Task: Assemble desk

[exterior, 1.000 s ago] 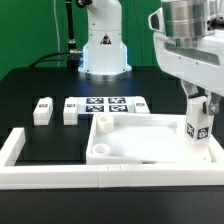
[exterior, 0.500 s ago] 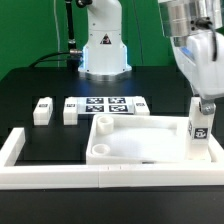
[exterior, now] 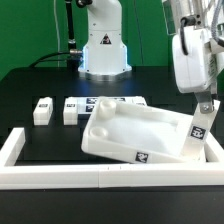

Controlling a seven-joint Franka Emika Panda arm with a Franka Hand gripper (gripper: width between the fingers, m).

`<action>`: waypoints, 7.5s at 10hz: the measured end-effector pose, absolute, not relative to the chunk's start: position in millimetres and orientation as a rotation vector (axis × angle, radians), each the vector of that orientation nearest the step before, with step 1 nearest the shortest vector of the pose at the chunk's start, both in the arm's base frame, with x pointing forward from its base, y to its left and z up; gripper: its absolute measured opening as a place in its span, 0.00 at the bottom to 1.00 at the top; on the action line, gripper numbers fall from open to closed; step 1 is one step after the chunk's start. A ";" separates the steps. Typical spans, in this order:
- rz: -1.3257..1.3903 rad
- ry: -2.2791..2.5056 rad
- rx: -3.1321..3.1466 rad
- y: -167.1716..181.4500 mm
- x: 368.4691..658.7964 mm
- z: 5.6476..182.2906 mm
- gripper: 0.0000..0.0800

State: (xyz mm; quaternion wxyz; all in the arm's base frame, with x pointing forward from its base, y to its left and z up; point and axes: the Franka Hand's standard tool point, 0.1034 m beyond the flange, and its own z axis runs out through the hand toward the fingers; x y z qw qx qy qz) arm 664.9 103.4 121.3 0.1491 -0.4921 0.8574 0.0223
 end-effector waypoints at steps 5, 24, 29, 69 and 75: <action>0.072 2.443 -1.464 108.4 663.6 122.3 0.75; 0.002 1.750 -2.220 146.8 608.6 175.2 0.81; -0.042 1.240 -2.630 138.4 558.2 122.3 0.81; 1.338 0.198 -2.678 40.6 436.1 12.9 0.36; 1.286 0.192 -2.669 26.2 488.3 79.0 0.36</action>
Offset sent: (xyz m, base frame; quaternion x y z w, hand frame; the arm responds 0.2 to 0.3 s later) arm 0.0000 0.0000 0.0000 0.0000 0.0000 0.0000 1.0000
